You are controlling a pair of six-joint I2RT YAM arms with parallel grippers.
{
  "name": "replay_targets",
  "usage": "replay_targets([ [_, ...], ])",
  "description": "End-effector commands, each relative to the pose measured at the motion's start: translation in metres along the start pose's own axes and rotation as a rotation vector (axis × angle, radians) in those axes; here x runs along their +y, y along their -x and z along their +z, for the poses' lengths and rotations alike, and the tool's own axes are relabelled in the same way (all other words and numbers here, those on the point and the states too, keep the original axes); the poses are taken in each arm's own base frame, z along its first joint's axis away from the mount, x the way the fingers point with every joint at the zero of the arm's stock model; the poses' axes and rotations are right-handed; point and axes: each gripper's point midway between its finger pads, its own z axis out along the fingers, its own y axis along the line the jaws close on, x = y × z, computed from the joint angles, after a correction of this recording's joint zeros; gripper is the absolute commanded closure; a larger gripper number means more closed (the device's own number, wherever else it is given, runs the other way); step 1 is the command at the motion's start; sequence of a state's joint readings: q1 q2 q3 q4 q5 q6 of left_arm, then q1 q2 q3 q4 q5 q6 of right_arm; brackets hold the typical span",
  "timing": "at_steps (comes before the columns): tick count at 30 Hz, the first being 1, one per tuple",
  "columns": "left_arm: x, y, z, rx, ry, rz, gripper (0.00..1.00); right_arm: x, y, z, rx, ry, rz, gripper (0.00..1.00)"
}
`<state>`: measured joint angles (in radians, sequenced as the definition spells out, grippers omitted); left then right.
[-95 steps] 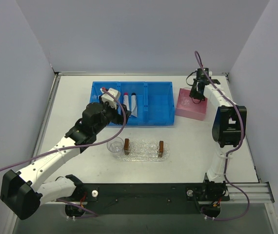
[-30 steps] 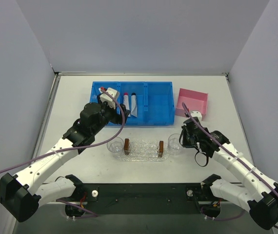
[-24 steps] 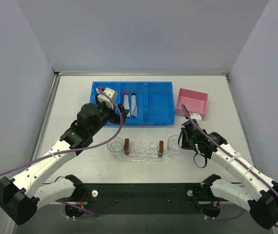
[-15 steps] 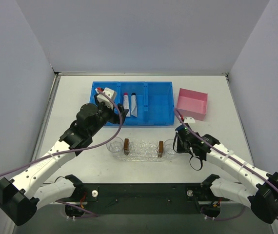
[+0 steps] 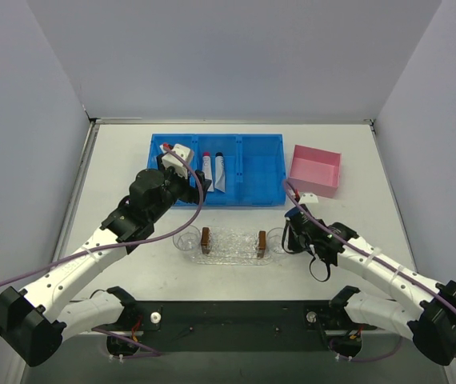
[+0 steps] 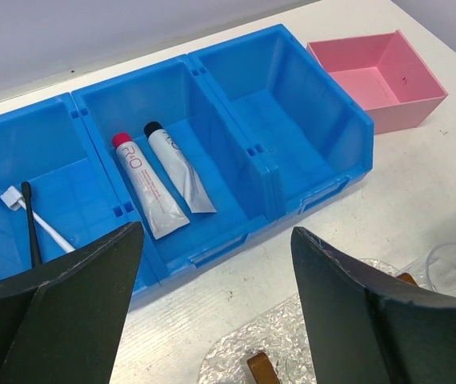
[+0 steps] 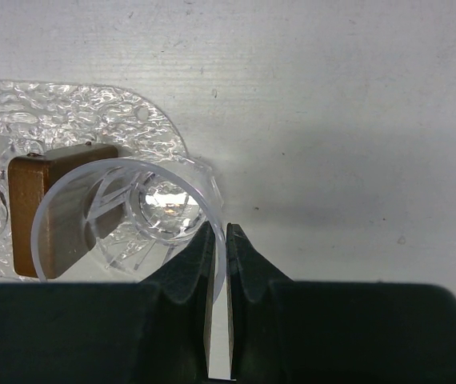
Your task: Prepare toiletry sets of a toothbrush and toothpaste on the tray
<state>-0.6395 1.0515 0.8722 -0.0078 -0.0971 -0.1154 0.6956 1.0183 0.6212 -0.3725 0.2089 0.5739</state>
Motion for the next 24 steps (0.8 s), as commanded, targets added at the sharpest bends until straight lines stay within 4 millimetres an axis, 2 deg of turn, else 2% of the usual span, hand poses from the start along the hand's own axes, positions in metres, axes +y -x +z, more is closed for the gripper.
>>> replay_targets([
  [1,0.0012,0.0272,-0.0018,-0.064,0.008,0.007,0.15,0.0056,0.0082,0.0015,-0.032,-0.002,0.007,1.0],
  [6,-0.0001,0.0271,-0.0023,-0.063,0.0,0.007,0.15,0.0102,0.0082,0.0033,-0.025,0.003,0.004,1.0],
  [24,-0.0008,0.0269,-0.0016,-0.061,-0.003,0.006,0.15,0.0023,0.0071,0.0058,-0.017,-0.05,-0.006,0.98],
])
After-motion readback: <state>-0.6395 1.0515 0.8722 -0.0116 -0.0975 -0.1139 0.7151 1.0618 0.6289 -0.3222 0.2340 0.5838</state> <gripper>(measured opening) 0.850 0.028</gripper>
